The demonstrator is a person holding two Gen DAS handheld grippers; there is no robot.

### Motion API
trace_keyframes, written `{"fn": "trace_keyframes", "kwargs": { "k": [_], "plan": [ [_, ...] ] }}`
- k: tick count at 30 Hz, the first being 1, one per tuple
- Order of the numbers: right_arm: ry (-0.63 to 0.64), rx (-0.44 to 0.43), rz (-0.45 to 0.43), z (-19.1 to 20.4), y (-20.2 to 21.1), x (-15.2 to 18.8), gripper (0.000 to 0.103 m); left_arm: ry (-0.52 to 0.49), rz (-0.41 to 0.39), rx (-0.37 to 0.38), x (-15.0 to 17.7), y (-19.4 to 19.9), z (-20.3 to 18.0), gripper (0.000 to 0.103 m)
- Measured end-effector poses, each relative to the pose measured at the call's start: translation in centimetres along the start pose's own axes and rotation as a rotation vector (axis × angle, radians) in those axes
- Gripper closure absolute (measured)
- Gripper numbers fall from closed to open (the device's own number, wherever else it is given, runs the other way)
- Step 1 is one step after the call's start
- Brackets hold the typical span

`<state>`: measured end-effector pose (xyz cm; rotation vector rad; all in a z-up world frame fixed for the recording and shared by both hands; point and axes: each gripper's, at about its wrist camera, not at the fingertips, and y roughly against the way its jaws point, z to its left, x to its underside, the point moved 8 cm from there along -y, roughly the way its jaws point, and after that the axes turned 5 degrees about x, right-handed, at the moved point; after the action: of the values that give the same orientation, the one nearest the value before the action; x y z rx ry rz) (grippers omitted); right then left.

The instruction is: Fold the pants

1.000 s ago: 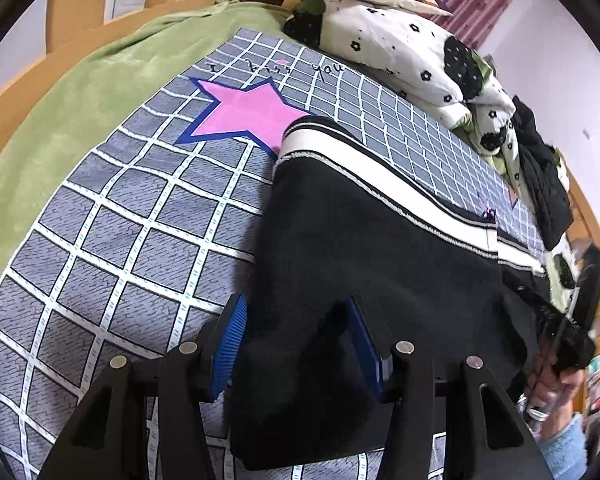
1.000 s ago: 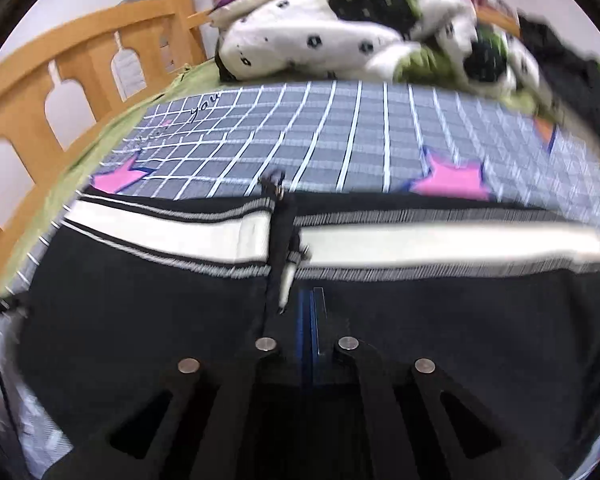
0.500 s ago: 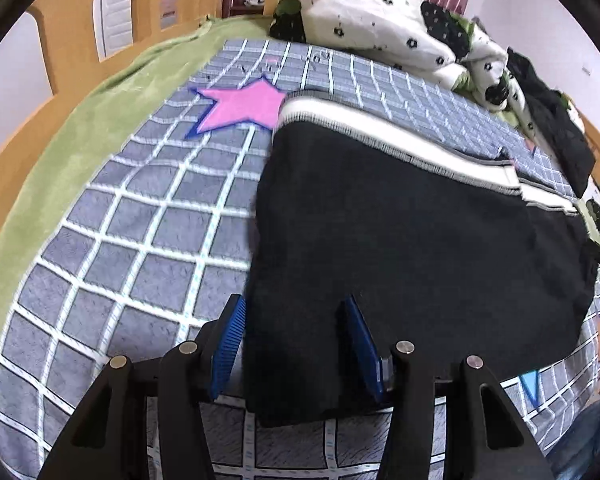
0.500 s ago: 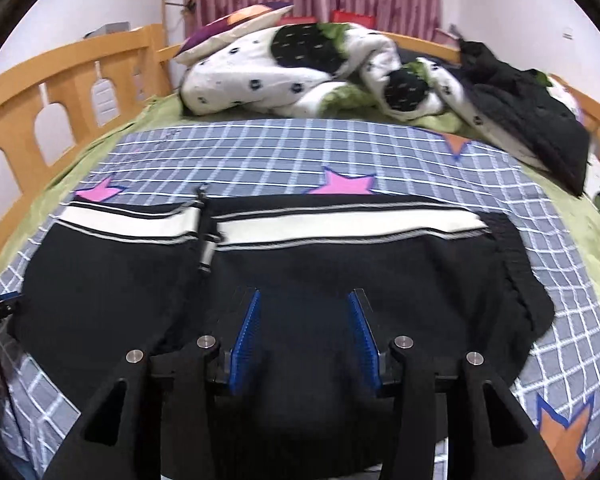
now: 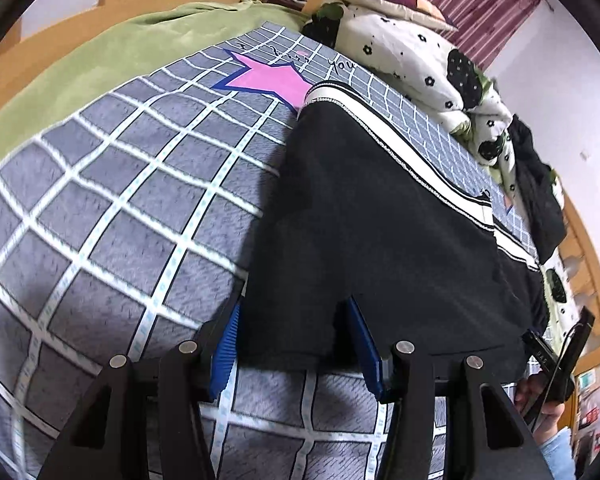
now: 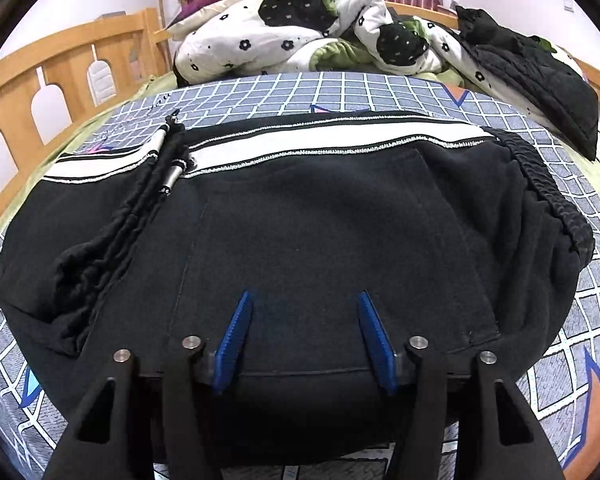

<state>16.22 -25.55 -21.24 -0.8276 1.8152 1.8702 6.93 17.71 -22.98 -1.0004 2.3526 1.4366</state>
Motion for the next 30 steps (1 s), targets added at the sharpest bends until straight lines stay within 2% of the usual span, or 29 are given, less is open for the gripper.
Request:
{"fn": "trace_keyframes", "kwargs": {
  "k": [2, 5, 7, 9, 12, 16, 18, 20, 22, 23, 26, 27, 30],
  "plan": [
    [0.003, 0.016, -0.008, 0.1, 0.0, 0.1, 0.042, -0.02, -0.004, -0.007, 0.1, -0.1, -0.2, 0.054],
    [0.047, 0.113, -0.02, 0.4, -0.1, 0.0, 0.026, -0.035, 0.001, -0.002, 0.1, -0.4, -0.3, 0.051],
    [0.057, 0.133, -0.004, 0.4, -0.3, 0.0, 0.021, -0.03, -0.005, 0.017, 0.0, -0.6, -0.1, 0.051],
    [0.032, 0.117, 0.013, -0.1, -0.5, 0.1, 0.016, -0.024, -0.011, 0.034, -0.1, -0.7, 0.0, 0.051],
    [0.012, 0.083, 0.027, -0.4, -0.7, 0.1, 0.014, -0.028, -0.014, 0.049, -0.2, -0.8, -0.2, 0.044],
    [0.013, 0.072, 0.031, -0.3, -0.8, 0.0, 0.012, -0.055, -0.026, -0.014, -0.3, -1.3, -0.9, 0.042],
    [0.013, 0.049, 0.041, -0.4, -1.1, -0.2, 0.011, -0.041, -0.026, -0.031, -0.7, -1.4, -1.1, 0.053],
    [-0.001, 0.025, 0.043, -0.4, -1.0, -0.3, 0.011, 0.011, -0.031, -0.054, -1.2, -1.1, -0.9, 0.076],
    [0.0, 0.021, 0.043, -0.3, -0.9, -0.3, 0.011, 0.04, -0.039, -0.059, -1.7, -0.4, -1.2, 0.085],
    [0.0, 0.018, 0.038, -0.3, -0.8, -0.3, 0.011, 0.024, -0.047, -0.073, -1.9, -0.1, -1.7, 0.088],
    [0.023, -0.002, 0.047, -0.1, 0.0, -0.2, 0.03, -0.109, -0.122, -0.139, -2.7, 1.9, -5.2, 0.09],
    [0.025, -0.004, 0.045, -0.2, 0.3, -0.2, 0.033, -0.148, -0.152, -0.128, -3.2, 2.9, -7.1, 0.091],
    [-0.001, -0.051, 0.058, -1.0, 1.6, -0.1, 0.034, -0.231, -0.191, -0.078, -4.1, 4.5, -12.7, 0.091]
  ]
}}
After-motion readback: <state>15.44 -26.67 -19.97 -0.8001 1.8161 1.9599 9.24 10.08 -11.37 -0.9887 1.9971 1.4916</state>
